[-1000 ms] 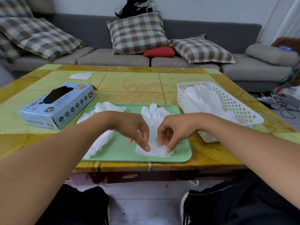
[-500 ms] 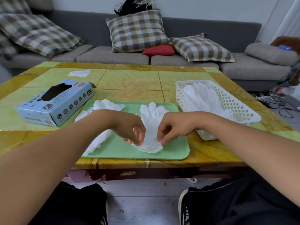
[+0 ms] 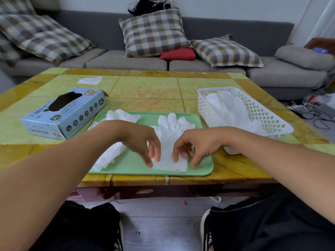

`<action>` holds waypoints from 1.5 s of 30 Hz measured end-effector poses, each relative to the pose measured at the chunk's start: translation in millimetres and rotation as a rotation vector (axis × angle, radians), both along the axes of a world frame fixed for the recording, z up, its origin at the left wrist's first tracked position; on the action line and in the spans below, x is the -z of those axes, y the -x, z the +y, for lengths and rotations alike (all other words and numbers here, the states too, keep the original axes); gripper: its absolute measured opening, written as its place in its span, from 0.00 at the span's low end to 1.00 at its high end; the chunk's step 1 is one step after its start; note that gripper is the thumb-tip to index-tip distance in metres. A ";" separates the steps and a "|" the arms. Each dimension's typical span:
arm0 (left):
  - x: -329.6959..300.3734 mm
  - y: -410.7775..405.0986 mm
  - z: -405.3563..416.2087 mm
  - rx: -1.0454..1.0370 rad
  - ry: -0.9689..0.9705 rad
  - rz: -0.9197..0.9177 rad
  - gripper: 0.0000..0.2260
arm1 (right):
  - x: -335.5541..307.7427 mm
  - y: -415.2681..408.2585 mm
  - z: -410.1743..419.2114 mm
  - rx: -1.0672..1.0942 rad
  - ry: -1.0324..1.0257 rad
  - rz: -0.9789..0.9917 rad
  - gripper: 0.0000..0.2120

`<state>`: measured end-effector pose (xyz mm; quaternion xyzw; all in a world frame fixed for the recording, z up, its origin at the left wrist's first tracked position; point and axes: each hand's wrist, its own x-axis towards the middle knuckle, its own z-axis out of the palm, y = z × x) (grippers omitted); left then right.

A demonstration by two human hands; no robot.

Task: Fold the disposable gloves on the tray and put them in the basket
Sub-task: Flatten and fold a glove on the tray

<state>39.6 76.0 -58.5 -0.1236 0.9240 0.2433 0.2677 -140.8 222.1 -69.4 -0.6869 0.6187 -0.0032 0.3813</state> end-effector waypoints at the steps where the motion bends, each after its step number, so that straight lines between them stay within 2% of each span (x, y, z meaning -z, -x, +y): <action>1: -0.4 0.4 1.6 0.004 0.011 -0.016 0.12 | 2.8 -0.4 -0.3 0.000 0.014 0.013 0.19; 8: 5.1 5.0 4.7 0.029 0.093 -0.062 0.17 | 17.5 -3.8 -0.9 0.031 0.195 -0.006 0.06; 10: -0.7 4.9 5.3 0.009 0.114 -0.038 0.23 | 9.5 -0.7 -0.1 0.095 0.217 -0.119 0.05; 12: -10.3 1.8 2.0 -0.060 0.065 0.077 0.33 | -5.0 2.7 -2.6 0.278 0.264 -0.414 0.06; 14: -22.0 -0.3 -5.0 -0.174 -0.091 0.310 0.40 | -22.2 3.1 -9.6 0.483 0.333 -0.799 0.09; 16: -32.2 3.3 -9.0 -0.290 -0.369 0.610 0.30 | -40.6 2.1 -17.7 0.615 0.415 -1.076 0.12; 18: -40.6 8.7 -8.4 -0.409 -0.631 0.851 0.20 | -53.4 4.6 -25.3 0.718 0.460 -1.205 0.17; 20: -51.7 15.5 -3.8 -0.497 -0.849 0.891 0.27 | -66.7 7.7 -29.4 0.807 0.424 -1.261 0.19; 21: -57.3 18.5 0.6 -0.523 -0.922 0.878 0.31 | -71.3 8.3 -30.7 0.848 0.407 -1.280 0.20; 22: -62.2 22.0 5.7 -0.548 -0.935 0.879 0.31 | -74.0 10.0 -30.1 0.883 0.406 -1.299 0.21; 27: -64.9 36.0 26.3 -0.717 -0.805 1.057 0.13 | -75.2 10.8 -21.7 0.970 0.399 -1.379 0.20; 31: -66.5 40.3 19.4 -0.838 -0.819 1.136 0.11 | -78.9 16.2 -14.6 0.968 0.369 -1.423 0.11; 32: -67.6 41.7 18.2 -0.849 -0.817 1.160 0.10 | -80.5 16.4 -12.1 0.962 0.357 -1.422 0.12; 35: -70.0 48.8 18.7 -0.867 -0.796 1.216 0.08 | -79.2 19.2 -8.4 0.889 0.383 -1.279 0.32; 36: -71.1 49.7 19.8 -0.863 -0.774 1.224 0.09 | -76.9 16.6 -9.9 0.866 0.409 -1.208 0.35; 40: -76.1 59.8 29.7 -0.798 -0.687 1.268 0.10 | -80.0 7.5 -11.6 0.956 0.626 -1.137 0.21; 43: -84.5 71.9 40.5 -0.756 -0.665 1.331 0.15 | -98.0 17.5 1.9 0.981 0.815 -1.041 0.18; 45: -92.4 78.0 48.8 -0.723 -0.668 1.353 0.15 | -112.3 24.6 16.6 0.922 0.853 -1.016 0.17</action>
